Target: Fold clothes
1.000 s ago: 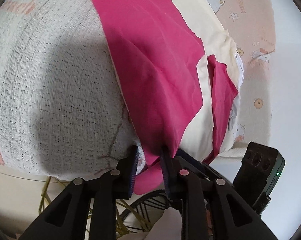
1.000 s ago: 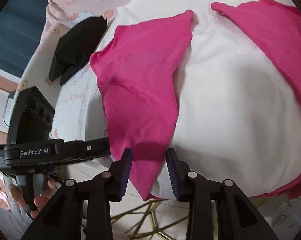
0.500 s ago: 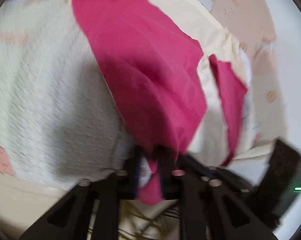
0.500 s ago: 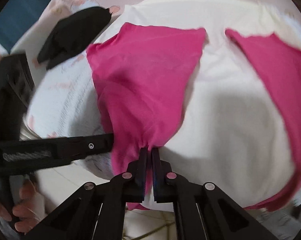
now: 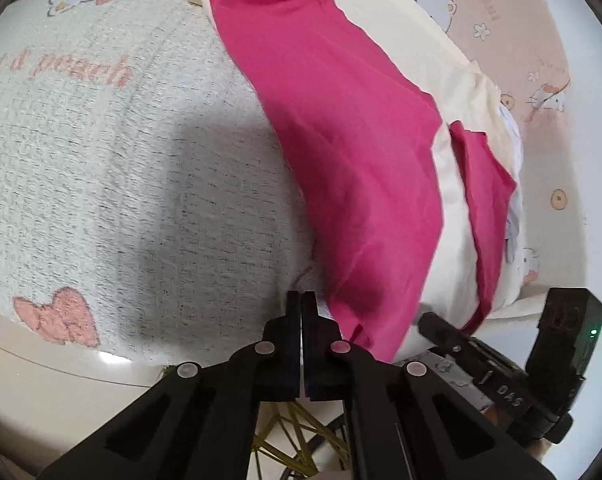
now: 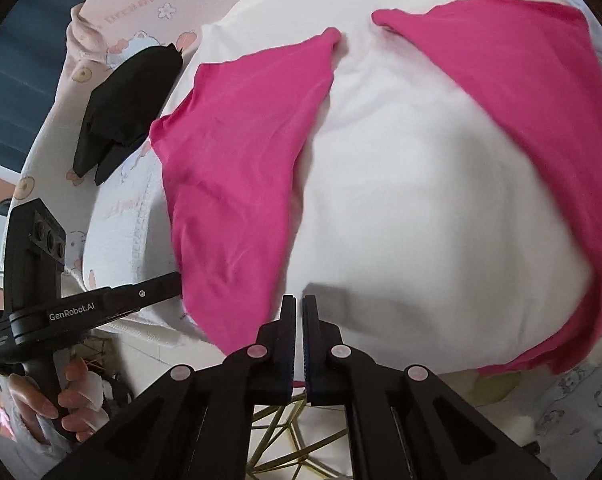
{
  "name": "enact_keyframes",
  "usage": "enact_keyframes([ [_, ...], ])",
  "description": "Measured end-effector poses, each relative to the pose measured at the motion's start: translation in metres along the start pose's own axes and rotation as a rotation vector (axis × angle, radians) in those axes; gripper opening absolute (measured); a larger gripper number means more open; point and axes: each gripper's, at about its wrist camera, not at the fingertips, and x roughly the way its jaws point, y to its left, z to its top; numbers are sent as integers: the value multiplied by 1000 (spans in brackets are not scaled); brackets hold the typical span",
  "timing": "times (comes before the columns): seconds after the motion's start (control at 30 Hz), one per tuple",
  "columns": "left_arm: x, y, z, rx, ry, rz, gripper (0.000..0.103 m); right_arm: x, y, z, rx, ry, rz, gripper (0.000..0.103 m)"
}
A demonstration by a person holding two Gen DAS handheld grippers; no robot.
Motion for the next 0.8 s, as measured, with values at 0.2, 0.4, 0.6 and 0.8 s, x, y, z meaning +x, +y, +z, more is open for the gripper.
enact_keyframes([
  [0.2,-5,9,2,-116,6,-225,3,4,19,-6,-86,7,-12,27],
  [0.4,-8,13,6,-107,-16,-208,4,13,30,-4,-127,-5,-45,46],
  [0.6,-6,10,25,-156,-42,-231,4,13,29,2,-149,-18,-62,46],
  [0.8,6,13,43,-199,-41,-241,19,11,17,19,-119,-19,-58,46],
])
